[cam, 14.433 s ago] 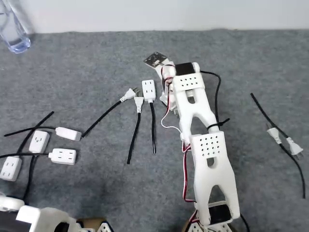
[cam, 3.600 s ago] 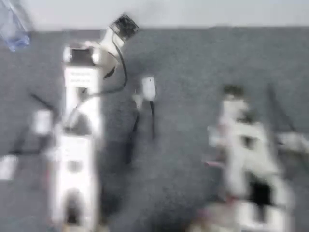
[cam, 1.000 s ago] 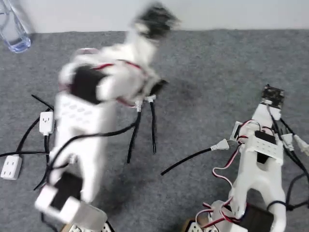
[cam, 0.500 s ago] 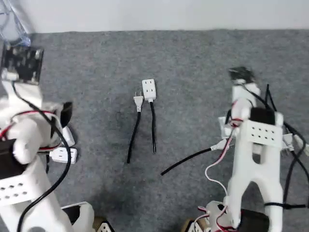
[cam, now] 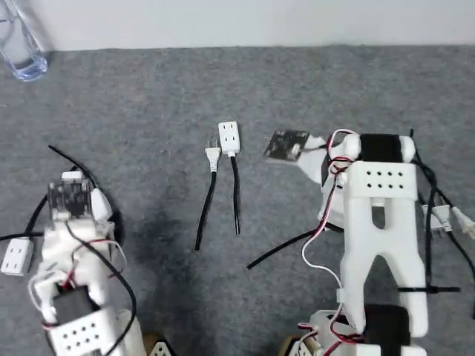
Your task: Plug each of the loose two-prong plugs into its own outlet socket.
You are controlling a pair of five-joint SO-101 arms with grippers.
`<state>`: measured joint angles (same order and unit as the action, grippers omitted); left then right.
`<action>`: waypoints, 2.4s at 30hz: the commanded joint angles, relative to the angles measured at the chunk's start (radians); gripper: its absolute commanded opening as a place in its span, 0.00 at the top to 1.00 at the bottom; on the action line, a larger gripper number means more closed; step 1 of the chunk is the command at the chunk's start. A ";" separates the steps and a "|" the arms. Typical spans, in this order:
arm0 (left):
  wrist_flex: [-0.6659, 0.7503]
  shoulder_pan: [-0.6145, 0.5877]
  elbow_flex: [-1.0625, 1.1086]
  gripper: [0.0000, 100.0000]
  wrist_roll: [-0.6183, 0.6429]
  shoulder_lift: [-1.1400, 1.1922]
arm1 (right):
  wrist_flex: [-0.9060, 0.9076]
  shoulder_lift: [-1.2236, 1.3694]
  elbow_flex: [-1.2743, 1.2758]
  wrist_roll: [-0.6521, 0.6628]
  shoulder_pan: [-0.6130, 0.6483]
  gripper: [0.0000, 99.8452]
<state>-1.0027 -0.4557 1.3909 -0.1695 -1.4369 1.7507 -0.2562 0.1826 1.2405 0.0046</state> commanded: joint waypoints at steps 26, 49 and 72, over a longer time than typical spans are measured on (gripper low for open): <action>0.121 0.014 0.292 0.74 0.104 -0.367 | -0.355 0.371 0.107 0.575 -0.162 0.77; 0.114 0.011 0.292 0.74 0.104 -0.367 | -0.664 0.378 0.310 0.652 -0.211 0.77; 0.112 0.014 0.292 0.74 0.103 -0.367 | -0.400 0.446 -0.203 0.532 -0.504 0.99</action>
<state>-0.9060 -0.4480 1.6916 -0.0713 -1.7990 1.2981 0.2117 0.1089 1.8159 -0.4434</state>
